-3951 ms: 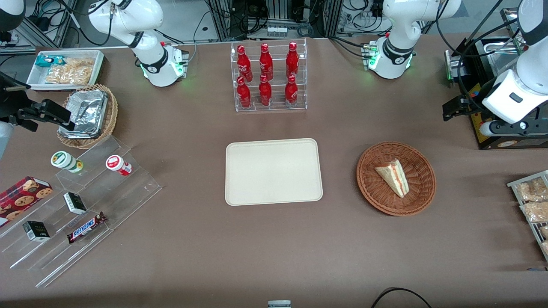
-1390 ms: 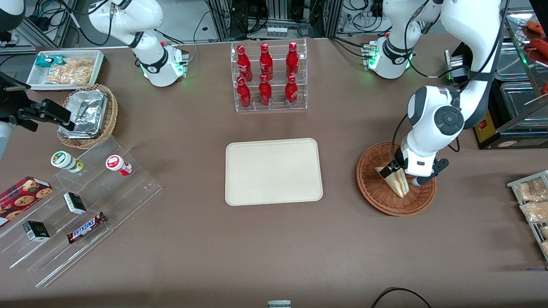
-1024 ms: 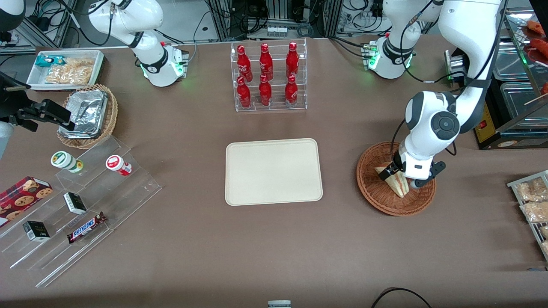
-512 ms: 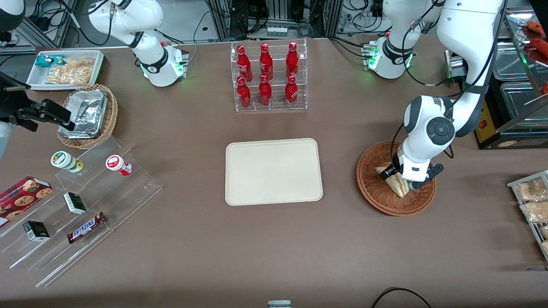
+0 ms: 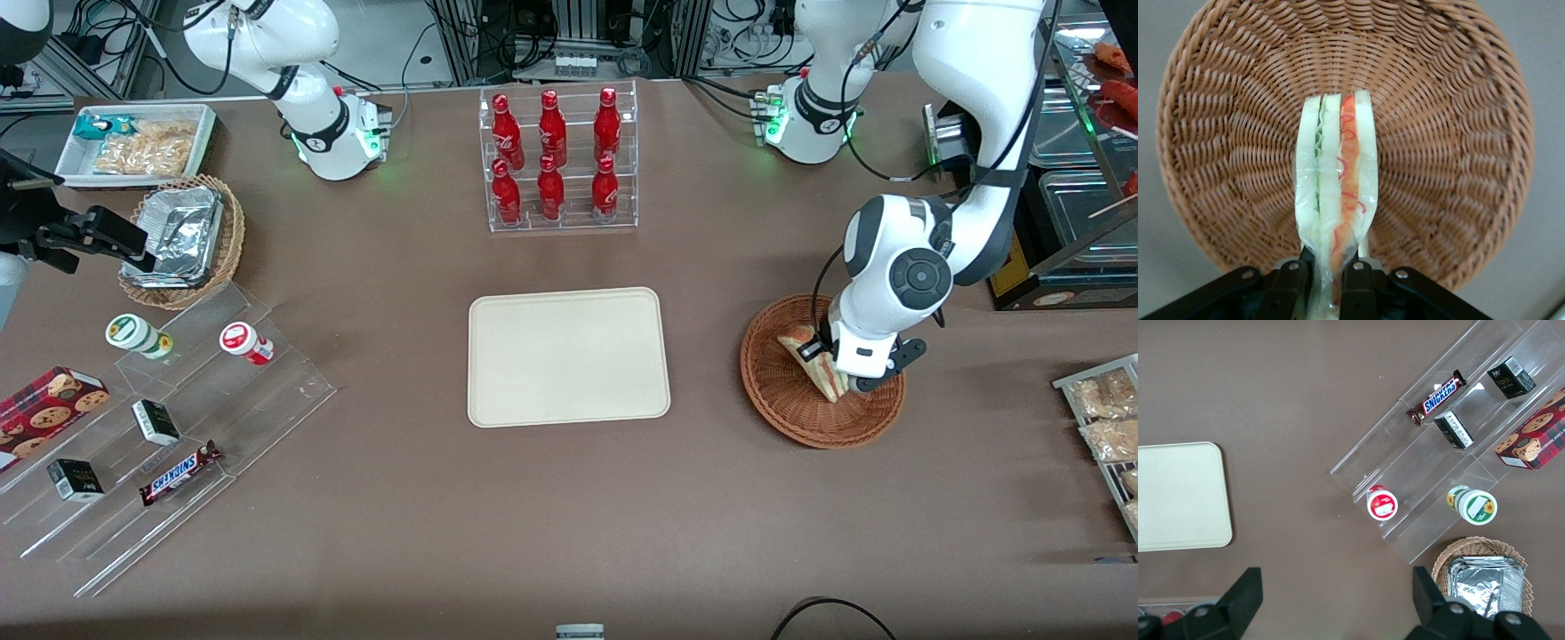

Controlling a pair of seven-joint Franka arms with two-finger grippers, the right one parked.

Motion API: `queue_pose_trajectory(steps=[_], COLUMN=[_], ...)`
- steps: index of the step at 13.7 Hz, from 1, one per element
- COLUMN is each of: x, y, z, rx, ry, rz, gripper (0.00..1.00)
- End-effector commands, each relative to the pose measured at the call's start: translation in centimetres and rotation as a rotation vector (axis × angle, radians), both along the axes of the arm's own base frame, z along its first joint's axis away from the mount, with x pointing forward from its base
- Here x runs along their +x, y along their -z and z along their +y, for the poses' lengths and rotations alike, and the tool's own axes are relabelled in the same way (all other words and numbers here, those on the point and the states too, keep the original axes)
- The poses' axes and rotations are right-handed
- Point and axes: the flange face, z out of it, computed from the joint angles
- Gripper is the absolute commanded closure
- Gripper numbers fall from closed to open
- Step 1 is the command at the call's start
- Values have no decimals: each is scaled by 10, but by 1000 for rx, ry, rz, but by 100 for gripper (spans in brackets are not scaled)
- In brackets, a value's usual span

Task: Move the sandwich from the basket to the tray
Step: 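Lower the left gripper and close it on the wrapped sandwich, then lift the sandwich and carry it with the left gripper over the tray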

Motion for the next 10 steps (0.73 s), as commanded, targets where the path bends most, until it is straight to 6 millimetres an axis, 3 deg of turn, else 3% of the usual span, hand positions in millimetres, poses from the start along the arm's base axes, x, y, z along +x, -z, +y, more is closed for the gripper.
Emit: queue_pose_trajectory(steps=[1,2,6,9,10], x=[3,1,-2,-9,-14], y=[-34,-41,-30,-29,-19], z=[-37,-61,-163,-236,-257], rx=[23,26,25,10,10], ry=[68,116,290,301,299], rz=[34,50,76,36,29], gripper=[99,98,97,98,99])
